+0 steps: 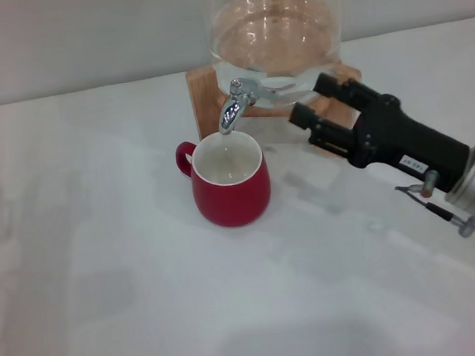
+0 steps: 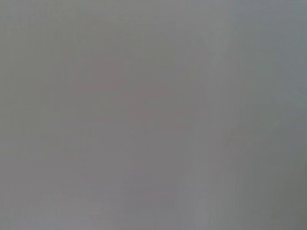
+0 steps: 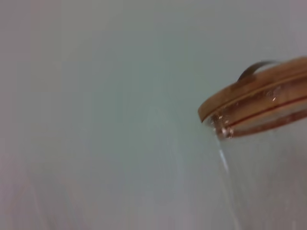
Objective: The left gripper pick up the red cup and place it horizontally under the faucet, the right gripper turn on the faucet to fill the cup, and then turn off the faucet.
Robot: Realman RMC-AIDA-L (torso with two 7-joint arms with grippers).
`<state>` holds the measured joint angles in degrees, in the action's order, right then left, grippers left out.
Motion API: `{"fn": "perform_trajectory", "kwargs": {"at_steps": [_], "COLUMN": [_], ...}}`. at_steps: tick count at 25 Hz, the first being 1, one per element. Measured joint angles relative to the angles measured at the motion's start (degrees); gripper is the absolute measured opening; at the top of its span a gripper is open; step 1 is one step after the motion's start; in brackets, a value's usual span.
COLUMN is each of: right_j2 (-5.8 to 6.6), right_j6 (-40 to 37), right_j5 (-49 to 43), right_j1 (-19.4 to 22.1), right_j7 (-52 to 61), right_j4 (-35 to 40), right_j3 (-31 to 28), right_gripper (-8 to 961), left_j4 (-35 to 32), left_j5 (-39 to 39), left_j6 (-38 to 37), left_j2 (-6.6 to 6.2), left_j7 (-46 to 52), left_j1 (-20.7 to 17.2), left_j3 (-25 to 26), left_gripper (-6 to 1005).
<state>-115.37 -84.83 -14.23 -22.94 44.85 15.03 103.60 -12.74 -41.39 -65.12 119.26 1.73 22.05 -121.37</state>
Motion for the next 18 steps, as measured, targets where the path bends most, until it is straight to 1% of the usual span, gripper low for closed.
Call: {"fn": "perform_trajectory", "kwargs": {"at_steps": [6, 18], "right_j2": [-0.03, -0.23], "right_j6": [5.29, 8.46], "right_j5": [-0.01, 0.0], "right_j1": [-0.41, -2.48], "right_j7": [0.5, 1.2], "right_j4": [2.9, 3.46], "right_j3": [1.65, 3.36], "right_gripper": [777, 777], "left_j4": [0.54, 1.05], "left_j5": [0.01, 0.39], "left_j6": [0.7, 0.82], "left_j2": [0.0, 0.0], "left_j7": [-0.08, -0.15], "left_j1": [0.35, 0.17], "left_j3": [0.0, -0.03], "left_gripper": [624, 623]}}
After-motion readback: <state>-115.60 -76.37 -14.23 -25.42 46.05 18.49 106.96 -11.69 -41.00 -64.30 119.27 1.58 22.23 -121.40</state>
